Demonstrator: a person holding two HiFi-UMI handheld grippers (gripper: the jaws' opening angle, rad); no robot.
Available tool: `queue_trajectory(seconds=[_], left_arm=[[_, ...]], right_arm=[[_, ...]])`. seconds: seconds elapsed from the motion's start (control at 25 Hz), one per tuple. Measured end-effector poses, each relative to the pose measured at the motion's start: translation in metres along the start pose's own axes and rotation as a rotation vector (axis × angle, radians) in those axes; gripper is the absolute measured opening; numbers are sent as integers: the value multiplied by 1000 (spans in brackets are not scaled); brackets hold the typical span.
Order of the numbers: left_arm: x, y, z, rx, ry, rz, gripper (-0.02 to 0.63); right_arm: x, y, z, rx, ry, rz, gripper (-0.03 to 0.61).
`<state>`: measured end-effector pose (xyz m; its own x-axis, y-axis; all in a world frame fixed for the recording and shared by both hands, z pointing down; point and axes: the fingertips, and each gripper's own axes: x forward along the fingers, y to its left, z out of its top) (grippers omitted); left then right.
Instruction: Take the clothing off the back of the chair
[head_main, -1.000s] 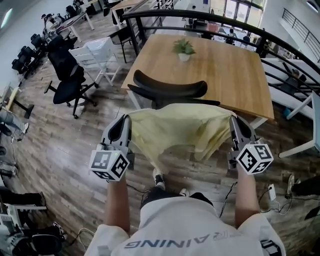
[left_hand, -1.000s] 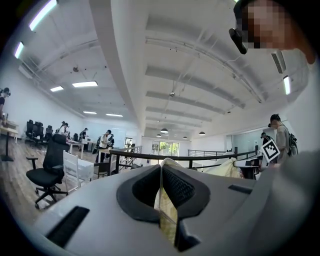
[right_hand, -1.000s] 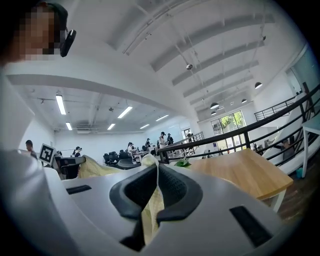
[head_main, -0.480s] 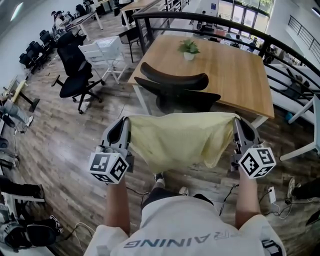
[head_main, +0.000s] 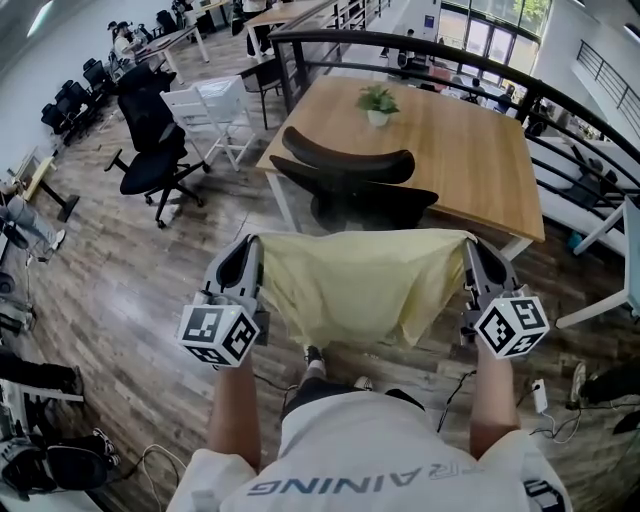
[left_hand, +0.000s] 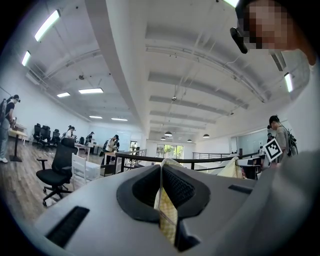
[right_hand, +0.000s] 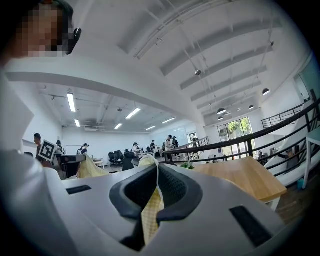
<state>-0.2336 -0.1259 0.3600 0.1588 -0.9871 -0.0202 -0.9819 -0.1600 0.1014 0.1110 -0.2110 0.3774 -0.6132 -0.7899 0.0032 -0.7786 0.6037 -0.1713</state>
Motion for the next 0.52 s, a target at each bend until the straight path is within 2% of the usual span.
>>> queue_trajectory(seconds=[0.52], left_arm=[[1,-3,-9,-22,2,7,44]], right_arm=[[1,-2,-2,-14,-6,6,29]])
